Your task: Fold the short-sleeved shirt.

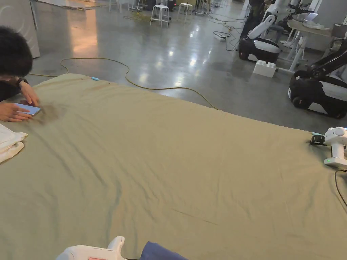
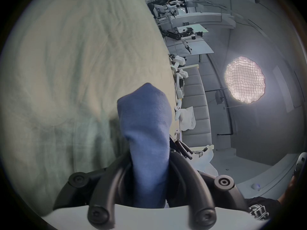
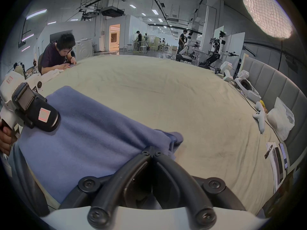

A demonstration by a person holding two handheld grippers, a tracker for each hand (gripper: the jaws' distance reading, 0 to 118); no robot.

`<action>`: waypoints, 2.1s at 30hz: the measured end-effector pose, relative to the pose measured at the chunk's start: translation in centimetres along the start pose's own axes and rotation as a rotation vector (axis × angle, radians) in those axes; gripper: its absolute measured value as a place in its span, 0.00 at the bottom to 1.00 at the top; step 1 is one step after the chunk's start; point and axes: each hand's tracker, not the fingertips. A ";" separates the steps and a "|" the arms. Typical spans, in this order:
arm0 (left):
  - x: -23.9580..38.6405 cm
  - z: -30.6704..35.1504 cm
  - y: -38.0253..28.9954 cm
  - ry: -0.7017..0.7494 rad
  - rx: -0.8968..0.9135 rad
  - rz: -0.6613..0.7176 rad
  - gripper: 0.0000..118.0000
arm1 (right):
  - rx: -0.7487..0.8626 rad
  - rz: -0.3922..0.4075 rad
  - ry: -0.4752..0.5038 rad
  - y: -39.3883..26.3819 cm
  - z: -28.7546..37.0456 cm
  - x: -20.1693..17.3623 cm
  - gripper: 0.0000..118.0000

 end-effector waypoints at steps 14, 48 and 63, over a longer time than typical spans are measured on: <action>4.1 19.9 7.0 0.250 0.137 -0.119 0.18 | 0.314 -0.079 -0.111 12.7 4.2 8.6 0.00; 8.9 35.9 8.4 1.130 0.528 -0.236 0.59 | 0.388 -0.100 -0.141 15.6 6.2 12.4 0.00; 13.5 17.0 3.9 1.012 0.723 -0.647 0.59 | 0.390 -0.117 -0.142 15.5 5.4 10.8 0.00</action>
